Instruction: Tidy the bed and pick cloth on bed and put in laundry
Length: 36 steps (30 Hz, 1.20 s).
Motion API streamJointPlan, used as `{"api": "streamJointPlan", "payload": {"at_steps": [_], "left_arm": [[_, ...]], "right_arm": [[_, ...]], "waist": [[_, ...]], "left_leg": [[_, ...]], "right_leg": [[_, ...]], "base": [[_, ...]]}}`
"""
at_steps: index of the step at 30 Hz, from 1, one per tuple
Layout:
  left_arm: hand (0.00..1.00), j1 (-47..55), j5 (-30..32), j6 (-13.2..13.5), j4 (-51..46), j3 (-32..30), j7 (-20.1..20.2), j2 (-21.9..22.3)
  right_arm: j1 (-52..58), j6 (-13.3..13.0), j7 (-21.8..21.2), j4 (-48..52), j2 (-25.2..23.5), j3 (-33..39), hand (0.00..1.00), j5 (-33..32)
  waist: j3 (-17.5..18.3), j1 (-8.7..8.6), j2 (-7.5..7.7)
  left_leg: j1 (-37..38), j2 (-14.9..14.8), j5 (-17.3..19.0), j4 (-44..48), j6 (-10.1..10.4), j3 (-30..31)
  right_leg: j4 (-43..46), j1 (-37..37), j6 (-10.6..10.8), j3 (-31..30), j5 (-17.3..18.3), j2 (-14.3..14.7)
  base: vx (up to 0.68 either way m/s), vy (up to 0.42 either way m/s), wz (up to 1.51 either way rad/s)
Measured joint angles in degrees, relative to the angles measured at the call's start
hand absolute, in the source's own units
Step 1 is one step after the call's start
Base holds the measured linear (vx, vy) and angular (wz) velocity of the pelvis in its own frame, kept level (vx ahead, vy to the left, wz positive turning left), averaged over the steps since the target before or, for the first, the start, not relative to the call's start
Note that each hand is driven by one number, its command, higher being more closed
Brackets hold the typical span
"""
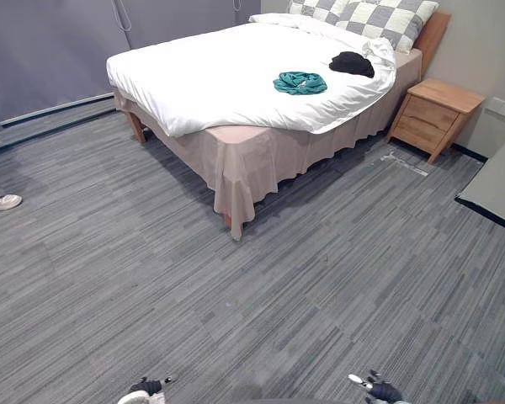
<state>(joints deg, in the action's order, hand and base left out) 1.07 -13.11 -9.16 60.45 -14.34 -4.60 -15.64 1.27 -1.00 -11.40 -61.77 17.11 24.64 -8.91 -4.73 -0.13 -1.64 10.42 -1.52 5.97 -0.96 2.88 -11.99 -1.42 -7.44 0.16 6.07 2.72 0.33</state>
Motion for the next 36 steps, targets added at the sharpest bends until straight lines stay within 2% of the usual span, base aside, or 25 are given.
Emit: {"api": "streamJointPlan", "payload": {"at_steps": [1, 7, 10, 14, 25, 28, 30, 31, 32, 33, 34, 35, 36], "left_arm": [[0.0, -0.37, 0.59, 0.05, 0.0, 0.0, 0.07, 0.0], [0.0, -0.69, 0.35, 0.37, -0.01, -0.02, -0.04, -0.01], [0.0, -0.46, -0.68, 1.46, -0.01, -0.02, 0.33, 0.05], [0.0, -0.14, -1.72, 2.57, -0.01, 0.0, 0.16, 0.87], [0.0, 1.06, -0.55, 2.97, -0.05, 0.11, -1.7, 2.22], [0.0, 1.92, -0.51, 4.37, -0.05, 0.14, -1.68, 3.25], [0.0, 1.62, -0.51, 4.89, -0.1, 0.89, -1.66, 3.61], [0.0, 0.7, -0.51, 4.95, -0.13, 2.52, -1.65, 3.46], [0.0, 0.06, -0.56, 4.98, -0.1, 3.14, -1.66, 3.33], [0.0, -0.4, -0.58, 4.99, -0.09, 3.49, -1.69, 3.17], [0.0, -0.72, -0.67, 5.25, -0.12, 4.77, -1.73, 2.41], [0.0, -0.44, -0.68, 5.42, -0.12, 4.88, -1.79, 2.03], [0.0, -0.25, -0.68, 5.43, -0.11, 4.88, -1.78, 2.01]], "right_arm": [[-0.6, -0.01, -0.5, 0.0, -0.04, -0.04, 0.0, 0.0], [-1.4, -0.45, -1.66, 0.01, -0.03, -0.12, 0.0, -0.02], [-1.41, -0.73, -1.72, 0.08, -0.04, -0.62, 0.0, -0.03], [-1.36, -0.72, -1.69, 0.14, -0.04, -1.78, 0.0, -0.1], [-0.5, -0.7, -1.47, 0.28, -0.87, -3.46, 0.0, -0.01], [0.41, -0.61, -1.4, 0.28, -1.39, -3.53, 0.0, 0.09], [0.3, -0.6, -1.29, 0.3, -1.38, -3.49, 0.0, 0.13], [0.04, -0.59, -1.17, 0.45, -1.54, -3.77, 0.0, -0.05], [-0.09, -0.58, -1.01, 0.61, -1.78, -5.14, 0.0, -0.19], [-0.27, -0.59, -0.99, 0.96, -2.22, -5.45, 0.0, -0.25], [-0.56, -0.64, -0.88, 1.68, -3.58, -5.86, 0.0, -0.82], [0.38, -0.59, -0.89, 1.64, -4.98, -6.0, 0.0, -1.23], [0.86, -0.58, -0.92, 1.2, -5.32, -6.05, 0.0, -1.22]], "waist": [[-0.09, 0.0, 0.03], [-0.68, -0.1, -0.45], [-0.86, -0.1, -0.41], [-0.93, -0.1, -0.37], [-0.97, -0.13, -0.3], [-0.99, -0.14, -0.34], [-1.91, -0.17, -0.43], [-3.99, -0.39, 0.36], [-5.22, -0.3, 0.7], [-6.14, -0.27, 1.12], [-7.86, -0.11, 2.03], [-9.12, -0.54, 3.05], [-9.89, -0.61, 2.81]], "left_leg": [[0.15, -0.05, -0.07, -0.01, 0.57, -0.19], [0.66, -0.29, -0.06, -0.01, 0.6, -0.29], [0.64, -0.55, -0.06, -0.01, 0.6, -0.3], [0.59, -0.8, -0.06, -0.03, 0.6, -0.35], [0.55, -0.81, -0.06, -0.16, 0.57, -1.33], [0.58, -0.79, 0.04, -0.04, 0.43, -1.69], [-0.69, -1.06, 2.08, 2.9, -0.44, -1.92], [-1.55, -0.9, 4.16, 6.58, -1.24, -2.02], [-2.66, -0.76, 6.1, 9.77, -1.66, -2.55], [-3.11, -0.62, 7.02, 11.37, -1.82, -2.95], [-3.16, -0.12, 8.61, 13.99, -1.97, -3.28], [-1.67, 0.23, 10.03, 16.27, -1.89, -3.19], [-0.4, -0.03, 10.43, 16.54, -1.82, -3.13]], "right_leg": [[0.0, -0.1, 0.4, -0.02, 0.03, 0.0], [0.01, -0.52, 0.53, -0.03, 0.02, 0.23], [0.01, -0.5, 0.49, 0.02, 0.0, 0.47], [-0.05, -0.46, 0.21, 0.04, -0.16, 0.73], [-0.94, -0.58, -0.79, -0.14, -0.81, 0.88], [-0.81, -0.5, -0.8, -0.49, -0.81, 0.88], [5.81, 2.6, -0.7, -0.53, 2.67, 0.51], [16.08, 6.8, 1.89, -0.15, 7.01, -0.83], [27.82, 12.27, 3.37, 0.97, 8.68, -2.59], [34.26, 15.29, 3.79, 1.85, 8.74, -3.83], [45.89, 20.79, 3.55, 3.05, 7.89, -6.52], [54.19, 24.08, 3.16, 3.79, 9.11, -8.9], [54.55, 24.11, 3.91, 4.1, 10.47, -9.09]], "base": [[-0.03, -0.032, -0.03], [-0.04, -0.038, -0.02], [-0.06, -0.051, 0.0], [-0.06, -0.048, 0.0], [-0.04, -0.029, -0.02], [-0.02, -0.026, -0.06], [-0.03, -0.007, -0.06], [-0.09, 0.01, -0.14], [-0.1, 0.015, -0.2], [-0.1, 0.008, -0.25], [0.01, -0.004, -0.16], [0.07, -0.01, -0.13], [0.17, -0.027, -0.02]]}}
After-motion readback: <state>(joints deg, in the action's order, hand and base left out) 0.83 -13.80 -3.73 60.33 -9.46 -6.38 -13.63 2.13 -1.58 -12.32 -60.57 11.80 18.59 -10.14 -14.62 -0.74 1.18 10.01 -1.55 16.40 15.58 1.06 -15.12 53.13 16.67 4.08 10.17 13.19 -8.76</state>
